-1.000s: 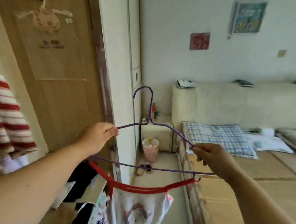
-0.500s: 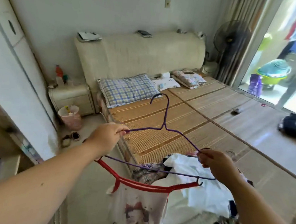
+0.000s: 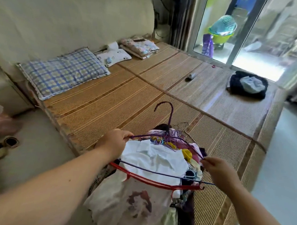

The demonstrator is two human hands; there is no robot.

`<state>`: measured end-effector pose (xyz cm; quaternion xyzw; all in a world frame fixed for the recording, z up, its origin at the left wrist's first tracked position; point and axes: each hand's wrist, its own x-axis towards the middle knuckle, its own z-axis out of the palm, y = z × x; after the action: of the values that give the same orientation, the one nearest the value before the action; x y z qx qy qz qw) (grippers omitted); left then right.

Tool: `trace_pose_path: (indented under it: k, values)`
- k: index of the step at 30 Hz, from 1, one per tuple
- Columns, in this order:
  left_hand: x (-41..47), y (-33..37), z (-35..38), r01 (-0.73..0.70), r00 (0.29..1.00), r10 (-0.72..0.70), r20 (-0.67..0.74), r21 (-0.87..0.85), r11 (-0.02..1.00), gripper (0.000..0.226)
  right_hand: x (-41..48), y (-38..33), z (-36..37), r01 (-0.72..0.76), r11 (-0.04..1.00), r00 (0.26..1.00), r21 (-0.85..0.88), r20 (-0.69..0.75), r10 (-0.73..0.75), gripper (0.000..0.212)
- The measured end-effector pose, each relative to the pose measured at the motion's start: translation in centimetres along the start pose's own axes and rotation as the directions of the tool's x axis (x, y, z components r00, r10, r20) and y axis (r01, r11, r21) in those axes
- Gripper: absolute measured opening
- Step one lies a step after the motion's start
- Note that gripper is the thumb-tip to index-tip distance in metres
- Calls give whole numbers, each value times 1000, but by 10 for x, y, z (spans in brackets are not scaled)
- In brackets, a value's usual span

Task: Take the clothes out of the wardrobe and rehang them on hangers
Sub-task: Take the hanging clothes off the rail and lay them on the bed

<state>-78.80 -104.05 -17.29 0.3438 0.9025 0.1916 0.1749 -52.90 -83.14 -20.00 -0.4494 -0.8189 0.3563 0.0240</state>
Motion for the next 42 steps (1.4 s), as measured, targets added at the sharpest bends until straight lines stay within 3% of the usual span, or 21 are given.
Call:
trace_pose_path:
  k: [12,16,18,22,28,33,38,42]
  values:
    - [98,-29,108,256,944,-284,169,166,952,29,141,35,66,0,976,957,-219,283,64,20]
    - [108,-26,135,296,933,-325,155,179,938,34,170,65,101,-39,968,952,-248,286,111,14]
    - [110,-22,144,296,931,-324,170,172,940,38,173,57,103,12,969,944,-248,322,70,16]
    - [105,-15,139,256,945,-274,178,119,959,45,171,23,99,55,957,942,-284,333,45,46]
    - [66,-18,86,237,955,-251,160,106,966,55,144,-39,101,302,927,896,-222,398,-196,56]
    - [-2,-36,14,272,959,-278,47,104,957,58,99,-126,116,563,804,775,-191,460,-433,62]
    - [-89,-72,-49,367,927,-347,-145,148,918,60,27,-234,140,809,574,546,-126,523,-655,61]
    - [-161,-105,-96,450,879,-391,-274,204,869,65,-47,-310,165,925,367,354,-95,563,-747,60]
